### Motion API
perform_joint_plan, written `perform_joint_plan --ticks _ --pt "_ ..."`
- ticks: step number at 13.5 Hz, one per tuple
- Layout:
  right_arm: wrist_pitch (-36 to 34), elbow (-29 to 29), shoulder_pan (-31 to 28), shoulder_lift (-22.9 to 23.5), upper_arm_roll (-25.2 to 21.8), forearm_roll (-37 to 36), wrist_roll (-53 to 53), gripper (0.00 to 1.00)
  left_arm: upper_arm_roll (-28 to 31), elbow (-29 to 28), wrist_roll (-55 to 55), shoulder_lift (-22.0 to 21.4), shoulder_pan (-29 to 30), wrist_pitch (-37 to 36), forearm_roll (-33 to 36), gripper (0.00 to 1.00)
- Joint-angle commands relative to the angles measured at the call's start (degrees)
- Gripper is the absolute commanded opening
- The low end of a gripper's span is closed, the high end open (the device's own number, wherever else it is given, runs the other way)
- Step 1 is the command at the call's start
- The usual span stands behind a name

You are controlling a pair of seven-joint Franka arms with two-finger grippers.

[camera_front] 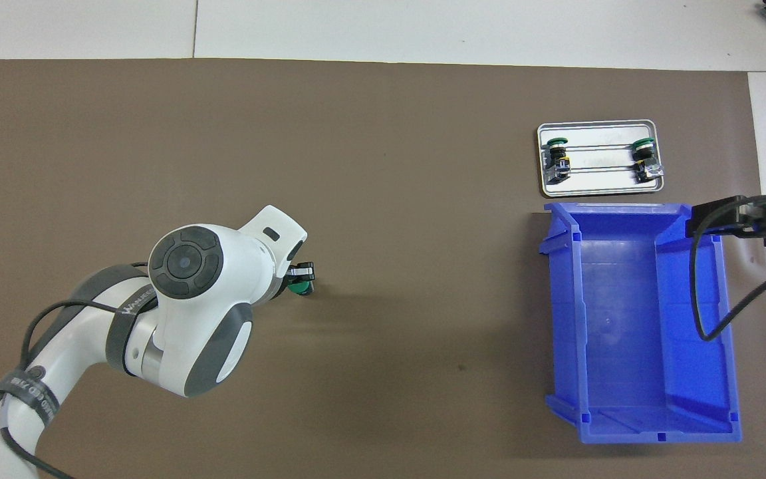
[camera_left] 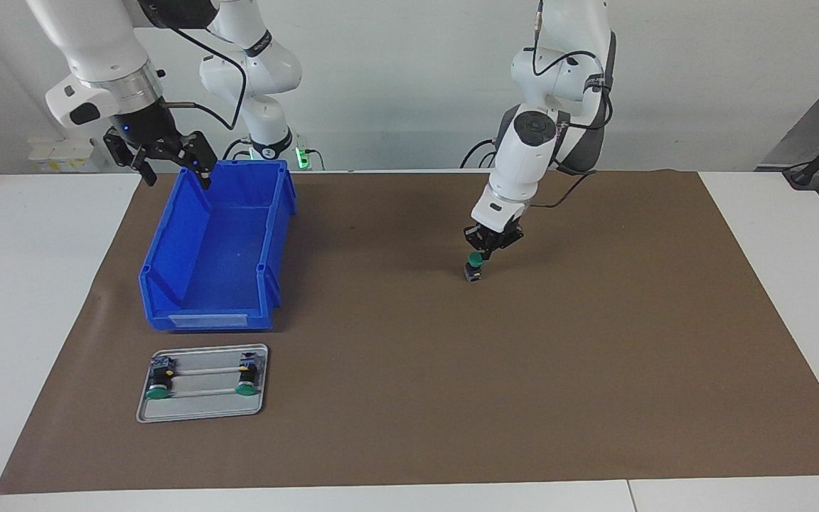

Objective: Place and press button with both arms

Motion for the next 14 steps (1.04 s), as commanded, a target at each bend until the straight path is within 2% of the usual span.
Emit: perform_joint_plan --ticks 1,9,14 --pt "1.44 -1.9 -0.88 -1.43 0.57 0.18 -1.17 1.0 0.77 -1.85 -2.35 -1.24 -1.5 2.8 -0.42 0.0" --pt "1.44 -1.9 -0.88 -1.43 0.57 0.18 -1.08 1.0 0.77 -3.95 -2.44 -0.8 -3.26 4.65 -0.95 0.0" --pt "1.44 -1.9 -0.88 -1.43 0.57 0.18 -0.82 1.0 0.86 -6.33 -2.88 2.28 -4.32 11.15 -0.95 0.0"
